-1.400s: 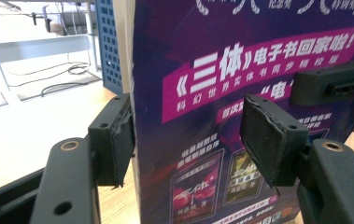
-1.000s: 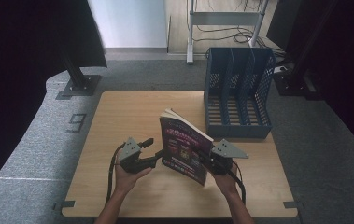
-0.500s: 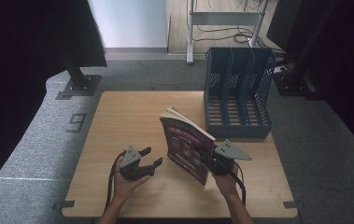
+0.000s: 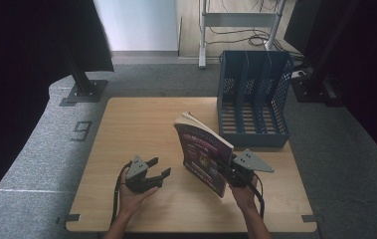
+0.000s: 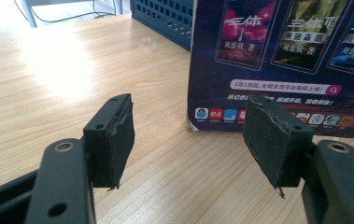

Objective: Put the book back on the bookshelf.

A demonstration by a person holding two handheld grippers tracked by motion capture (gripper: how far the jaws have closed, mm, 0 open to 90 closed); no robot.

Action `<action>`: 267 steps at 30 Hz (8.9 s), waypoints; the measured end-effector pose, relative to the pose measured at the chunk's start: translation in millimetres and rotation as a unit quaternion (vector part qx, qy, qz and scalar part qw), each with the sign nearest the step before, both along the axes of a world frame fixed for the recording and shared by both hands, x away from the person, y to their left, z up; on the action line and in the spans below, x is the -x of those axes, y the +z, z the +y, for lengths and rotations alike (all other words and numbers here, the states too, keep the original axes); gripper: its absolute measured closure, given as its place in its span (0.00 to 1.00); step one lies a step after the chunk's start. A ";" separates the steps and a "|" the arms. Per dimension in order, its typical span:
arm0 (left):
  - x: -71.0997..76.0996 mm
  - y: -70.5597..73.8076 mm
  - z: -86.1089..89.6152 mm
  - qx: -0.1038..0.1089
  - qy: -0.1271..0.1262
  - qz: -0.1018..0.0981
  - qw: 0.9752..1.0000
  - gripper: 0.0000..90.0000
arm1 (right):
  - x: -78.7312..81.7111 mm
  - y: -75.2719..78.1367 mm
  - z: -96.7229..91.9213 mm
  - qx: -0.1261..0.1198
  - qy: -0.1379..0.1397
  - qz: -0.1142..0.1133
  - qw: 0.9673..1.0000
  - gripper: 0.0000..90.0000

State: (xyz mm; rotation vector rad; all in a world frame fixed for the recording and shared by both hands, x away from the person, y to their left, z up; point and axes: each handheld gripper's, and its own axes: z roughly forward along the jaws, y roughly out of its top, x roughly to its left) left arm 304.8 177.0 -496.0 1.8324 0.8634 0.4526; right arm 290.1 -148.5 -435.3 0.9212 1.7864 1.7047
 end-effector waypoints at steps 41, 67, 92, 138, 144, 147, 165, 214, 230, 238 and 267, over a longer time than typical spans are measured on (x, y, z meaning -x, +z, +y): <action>-1.8 0.2 -1.8 -0.006 0.009 0.017 1.000 0.38 | 12.3 23.4 -42.4 -0.047 -0.060 -0.043 0.996 0.91; -1.1 0.1 0.3 -0.001 0.012 0.021 1.000 0.38 | 14.6 29.8 -62.3 -0.069 -0.087 -0.060 0.992 0.91; -2.5 -0.3 3.2 -0.001 0.011 0.029 1.000 0.38 | 3.2 36.7 -63.0 -0.063 -0.096 -0.067 0.991 0.91; -4.1 0.4 9.0 0.005 0.014 0.034 0.999 0.38 | -25.0 90.5 -77.7 -0.077 -0.151 -0.096 0.981 0.91; -4.2 -0.1 8.3 0.003 0.012 0.036 0.999 0.38 | -33.5 95.0 -77.4 -0.074 -0.163 -0.095 0.979 0.91; -4.4 -0.4 8.3 0.004 0.013 0.036 0.999 0.38 | -38.4 96.2 -76.5 -0.069 -0.169 -0.095 0.979 0.91; -4.9 -2.3 8.8 0.005 0.011 0.041 0.999 0.37 | -67.8 88.8 -70.7 -0.051 -0.207 -0.092 0.973 0.91; -3.4 -3.4 19.2 0.010 0.016 0.042 0.999 0.37 | -143.1 66.8 -68.7 -0.048 -0.264 -0.055 0.962 0.91; -5.0 -3.4 24.8 0.014 0.020 0.043 0.999 0.37 | -158.0 67.7 -62.3 -0.048 -0.268 -0.057 0.960 0.91; -3.8 -3.1 22.3 0.012 0.019 0.044 0.999 0.37 | -161.6 71.6 -58.5 -0.039 -0.268 -0.057 0.961 0.91; -3.8 -0.8 29.2 0.010 0.031 0.034 0.999 0.37 | -198.7 56.5 -50.4 -0.037 -0.295 -0.057 0.953 0.91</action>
